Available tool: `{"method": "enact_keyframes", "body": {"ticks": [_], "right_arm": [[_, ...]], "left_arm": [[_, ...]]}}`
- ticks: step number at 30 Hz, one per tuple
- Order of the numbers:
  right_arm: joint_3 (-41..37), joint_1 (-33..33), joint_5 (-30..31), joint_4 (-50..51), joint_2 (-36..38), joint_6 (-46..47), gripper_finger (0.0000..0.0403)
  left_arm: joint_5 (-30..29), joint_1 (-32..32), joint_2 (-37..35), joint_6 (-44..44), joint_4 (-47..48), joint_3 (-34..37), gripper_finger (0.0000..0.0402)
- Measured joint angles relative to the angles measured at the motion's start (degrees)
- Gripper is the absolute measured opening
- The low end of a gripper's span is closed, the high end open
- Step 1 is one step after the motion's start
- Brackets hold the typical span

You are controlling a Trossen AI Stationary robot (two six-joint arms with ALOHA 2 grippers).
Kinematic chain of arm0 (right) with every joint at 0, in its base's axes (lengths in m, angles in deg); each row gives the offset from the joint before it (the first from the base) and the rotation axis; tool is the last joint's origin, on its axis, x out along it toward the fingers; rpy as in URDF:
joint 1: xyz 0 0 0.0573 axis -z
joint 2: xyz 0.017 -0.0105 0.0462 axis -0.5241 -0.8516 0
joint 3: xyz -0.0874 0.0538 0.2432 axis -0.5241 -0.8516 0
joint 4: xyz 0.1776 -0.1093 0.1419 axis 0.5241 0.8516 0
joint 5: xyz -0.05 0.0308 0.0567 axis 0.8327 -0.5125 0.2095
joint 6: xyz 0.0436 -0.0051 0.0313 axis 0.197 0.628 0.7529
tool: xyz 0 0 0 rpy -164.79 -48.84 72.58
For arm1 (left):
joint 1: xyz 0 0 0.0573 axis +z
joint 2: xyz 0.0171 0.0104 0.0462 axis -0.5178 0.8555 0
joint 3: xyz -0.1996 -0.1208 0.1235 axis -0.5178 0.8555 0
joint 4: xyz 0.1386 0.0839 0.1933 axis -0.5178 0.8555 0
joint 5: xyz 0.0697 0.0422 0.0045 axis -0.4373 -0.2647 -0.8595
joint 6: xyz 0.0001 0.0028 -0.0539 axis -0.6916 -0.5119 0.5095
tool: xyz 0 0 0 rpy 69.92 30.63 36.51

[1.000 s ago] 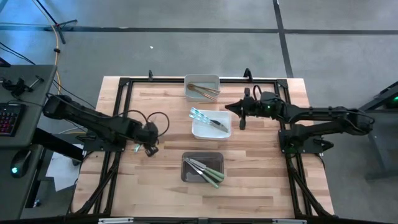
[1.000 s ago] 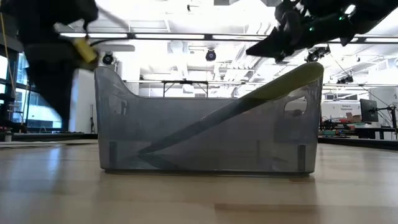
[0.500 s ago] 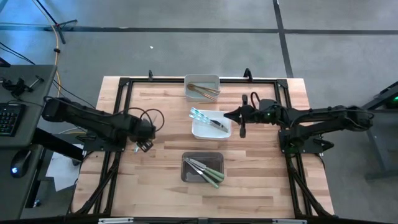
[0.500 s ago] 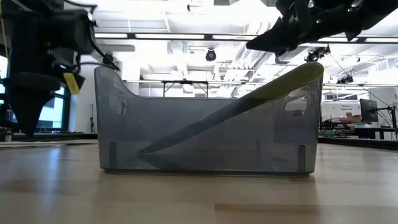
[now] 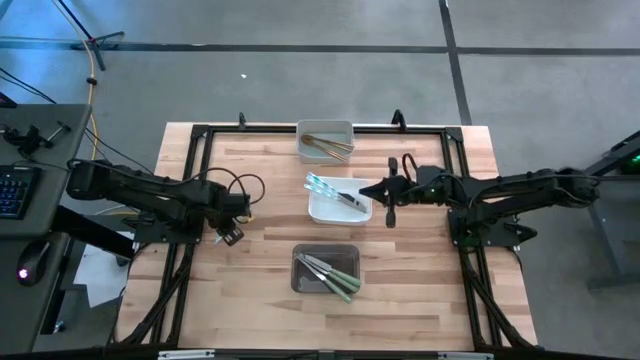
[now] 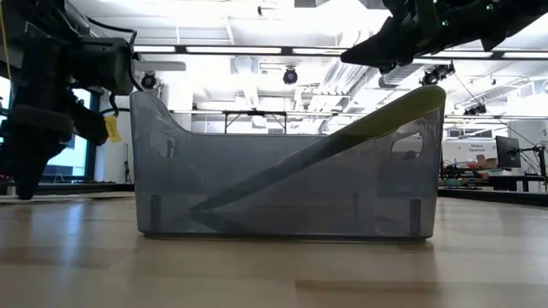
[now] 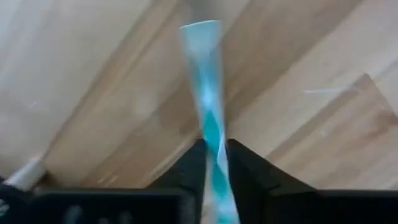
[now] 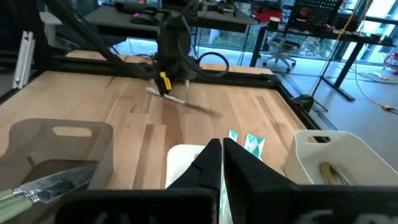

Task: Sort silverware by color (type)
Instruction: Put the white-blue table knife into the white bin

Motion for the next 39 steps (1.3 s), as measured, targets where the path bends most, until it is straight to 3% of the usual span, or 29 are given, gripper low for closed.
{"method": "enact_keyframes", "body": {"ticks": [4, 15, 23, 29, 39], "right_arm": [[0.0, -0.8, 1.5, 1.2, 0.0, 0.0, 0.0], [0.0, -2.5, 1.5, 2.0, 0.0, 0.0, 0.0], [0.0, -3.2, 1.6, 2.1, 0.0, 0.0, 0.0], [0.0, -3.2, 1.6, 2.2, -0.1, 0.0, 0.0], [0.0, -3.2, 1.5, 2.2, -0.1, -0.1, 0.0]], "left_arm": [[2.7, -1.1, -0.1, -1.3, -1.3, -0.2, 0.0009], [2.9, -4.5, -0.5, -0.4, -3.6, -1.5, 0.0], [-0.8, -8.5, 0.5, 4.5, -5.0, -1.6, 0.0059], [-3.4, -13.2, 0.5, 9.6, 0.1, -5.3, 0.0112], [-1.3, -22.2, 1.9, 24.1, 1.7, -2.9, 0.0129]]}}
